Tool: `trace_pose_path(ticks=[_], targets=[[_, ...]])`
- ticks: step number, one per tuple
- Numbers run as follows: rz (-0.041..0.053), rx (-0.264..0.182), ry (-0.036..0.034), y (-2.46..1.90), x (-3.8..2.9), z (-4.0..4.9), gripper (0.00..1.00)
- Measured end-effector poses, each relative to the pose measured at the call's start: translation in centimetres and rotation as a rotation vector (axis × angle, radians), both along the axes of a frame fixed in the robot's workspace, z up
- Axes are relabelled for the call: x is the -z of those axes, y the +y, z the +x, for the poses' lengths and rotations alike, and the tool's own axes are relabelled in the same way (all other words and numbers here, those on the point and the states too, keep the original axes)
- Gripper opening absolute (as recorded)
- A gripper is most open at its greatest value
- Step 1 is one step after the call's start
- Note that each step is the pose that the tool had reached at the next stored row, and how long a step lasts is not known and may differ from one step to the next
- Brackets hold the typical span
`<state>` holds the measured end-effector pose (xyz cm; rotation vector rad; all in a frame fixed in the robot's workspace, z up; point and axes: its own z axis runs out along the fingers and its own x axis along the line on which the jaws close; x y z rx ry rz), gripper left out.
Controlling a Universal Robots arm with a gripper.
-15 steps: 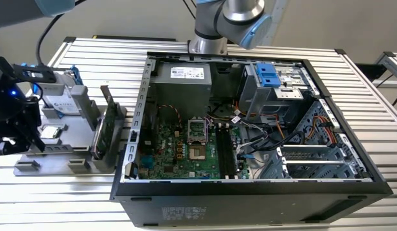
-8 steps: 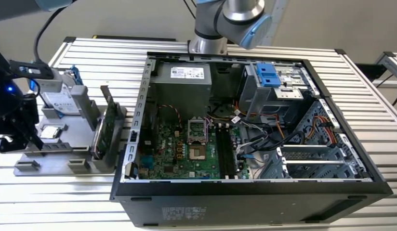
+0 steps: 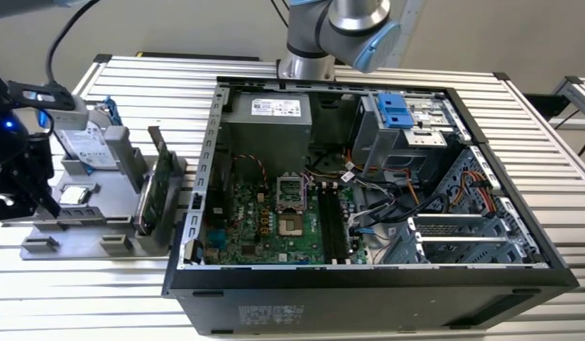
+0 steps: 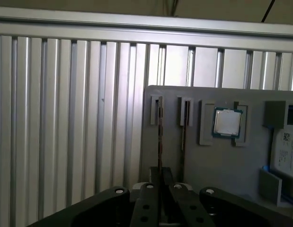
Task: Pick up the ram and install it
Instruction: 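Pick up the ram and move it above insertion slot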
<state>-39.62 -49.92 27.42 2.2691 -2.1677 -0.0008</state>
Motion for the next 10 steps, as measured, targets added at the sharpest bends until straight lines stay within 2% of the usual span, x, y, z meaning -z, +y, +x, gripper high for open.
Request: trace_pose_path(ticks=[10], targets=[[0.0000,0.000,0.0000,0.00,-1.14,-0.05,0.00]])
